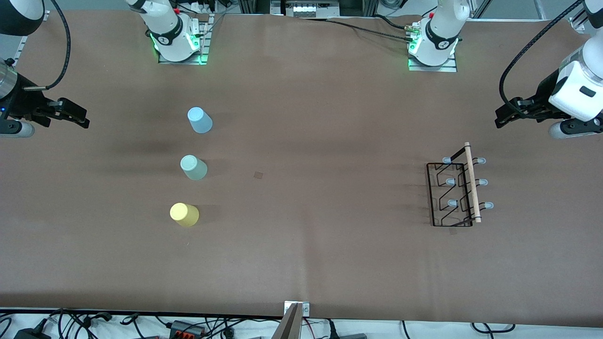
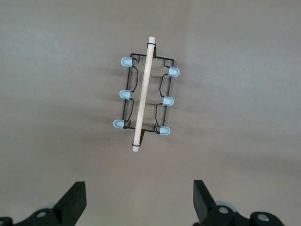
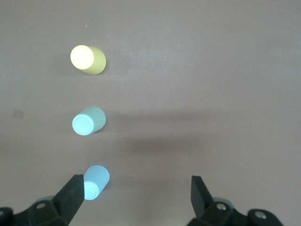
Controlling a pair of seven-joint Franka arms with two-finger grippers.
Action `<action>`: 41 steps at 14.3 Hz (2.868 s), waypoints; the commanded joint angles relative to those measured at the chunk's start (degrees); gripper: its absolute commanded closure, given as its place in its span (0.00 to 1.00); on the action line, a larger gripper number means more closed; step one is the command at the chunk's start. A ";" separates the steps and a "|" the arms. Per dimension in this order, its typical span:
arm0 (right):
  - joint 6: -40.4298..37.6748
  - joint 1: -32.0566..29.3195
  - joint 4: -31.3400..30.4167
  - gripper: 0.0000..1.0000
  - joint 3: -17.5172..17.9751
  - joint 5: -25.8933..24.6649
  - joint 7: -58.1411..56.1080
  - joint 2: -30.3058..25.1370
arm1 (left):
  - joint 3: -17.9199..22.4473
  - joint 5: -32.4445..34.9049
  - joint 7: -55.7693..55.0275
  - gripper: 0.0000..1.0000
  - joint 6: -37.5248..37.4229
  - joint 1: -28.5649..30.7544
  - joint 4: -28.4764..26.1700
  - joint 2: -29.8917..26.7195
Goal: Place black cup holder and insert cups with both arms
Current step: 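Reach the left gripper down to the wooden handle of the rack, then close the left gripper on the rack's wooden handle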
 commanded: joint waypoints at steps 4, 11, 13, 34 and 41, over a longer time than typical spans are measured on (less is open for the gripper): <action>-0.36 -0.54 -1.02 0.00 0.57 0.13 -0.20 -1.54 | -0.05 -1.03 -0.29 0.00 0.46 0.21 -0.68 -0.72; 0.08 -0.45 -1.02 0.00 0.57 0.13 -0.20 -1.19 | -0.49 -0.15 -0.21 0.00 18.11 -0.32 -1.55 12.53; 0.25 -0.45 -1.02 0.00 0.66 0.13 -0.20 -0.84 | -0.58 0.64 0.59 0.00 19.36 -1.63 -1.73 16.14; 0.96 0.34 -1.02 0.00 0.66 0.22 0.06 0.13 | -0.32 2.58 10.08 0.36 31.75 3.81 -16.15 16.59; 1.22 0.07 -0.85 0.00 0.57 0.05 -0.20 1.00 | -0.23 2.58 10.08 0.96 31.67 3.90 -15.97 16.68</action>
